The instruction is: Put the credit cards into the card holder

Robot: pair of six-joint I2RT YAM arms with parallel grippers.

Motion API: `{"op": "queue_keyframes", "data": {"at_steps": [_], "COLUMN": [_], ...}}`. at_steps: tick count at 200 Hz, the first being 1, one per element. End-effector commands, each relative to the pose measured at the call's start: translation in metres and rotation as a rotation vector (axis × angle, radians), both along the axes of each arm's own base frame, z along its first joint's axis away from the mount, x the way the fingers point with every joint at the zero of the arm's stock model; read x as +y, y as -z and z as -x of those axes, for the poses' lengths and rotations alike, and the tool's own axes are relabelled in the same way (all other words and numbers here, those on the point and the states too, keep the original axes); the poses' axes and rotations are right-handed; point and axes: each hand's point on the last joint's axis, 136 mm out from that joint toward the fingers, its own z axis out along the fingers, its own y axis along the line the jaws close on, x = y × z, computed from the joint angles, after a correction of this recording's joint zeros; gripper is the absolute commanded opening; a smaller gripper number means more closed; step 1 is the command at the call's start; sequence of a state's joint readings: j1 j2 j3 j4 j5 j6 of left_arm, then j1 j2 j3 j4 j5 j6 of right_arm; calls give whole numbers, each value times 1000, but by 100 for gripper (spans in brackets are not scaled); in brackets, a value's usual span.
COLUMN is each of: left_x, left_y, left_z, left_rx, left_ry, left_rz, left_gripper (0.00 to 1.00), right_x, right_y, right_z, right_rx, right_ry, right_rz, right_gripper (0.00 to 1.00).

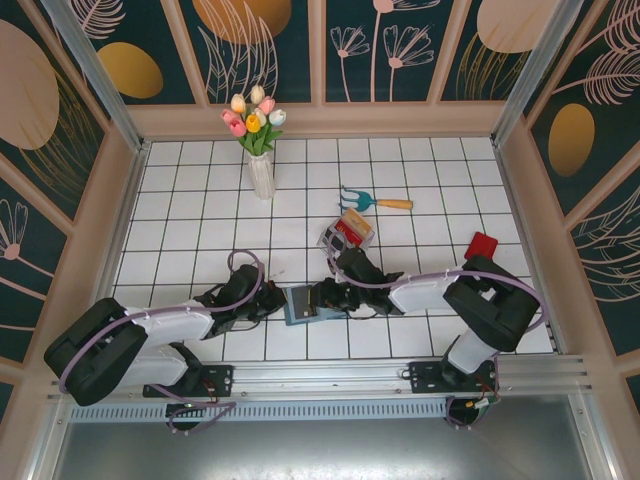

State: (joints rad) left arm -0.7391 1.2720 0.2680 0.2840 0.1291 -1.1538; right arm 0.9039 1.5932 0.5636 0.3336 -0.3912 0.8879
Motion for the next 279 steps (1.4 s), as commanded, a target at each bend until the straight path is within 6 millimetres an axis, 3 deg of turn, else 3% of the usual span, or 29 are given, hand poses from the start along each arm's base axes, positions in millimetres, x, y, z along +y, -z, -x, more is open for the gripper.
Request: {"op": "queue_keyframes", "data": {"at_steps": [1, 54, 101, 171, 198, 241, 261, 279], "left_x": [11, 8, 9, 11, 22, 35, 38, 38], "left_y": [11, 13, 12, 9, 6, -16, -33, -50], "left_z": [6, 5, 3, -1, -2, -11, -20, -31], "left_rx": [21, 22, 17, 3, -9, -77, -119, -169], "left_ry": [-13, 1, -1, -10, -47, -107, -131, -152], "left_rz": [-49, -56, -65, -86, -122, -158, -174, -188], "left_gripper": [4, 3, 3, 4, 7, 22, 36, 48], "right_x": [-4, 3, 17, 23, 10, -20, -52, -93], "right_y": [1, 14, 3, 0, -14, -71, -96, -112], "right_z": [-6, -21, -21, -17, -28, -57, -85, -119], "right_rx": [-24, -20, -44, -31, -90, -281, -397, -468], "right_ry": [-18, -18, -79, -125, -72, 2, 76, 172], "right_rz": [30, 84, 27, 19, 85, 190, 313, 426], "right_gripper": [31, 31, 15, 19, 32, 50, 55, 58]}}
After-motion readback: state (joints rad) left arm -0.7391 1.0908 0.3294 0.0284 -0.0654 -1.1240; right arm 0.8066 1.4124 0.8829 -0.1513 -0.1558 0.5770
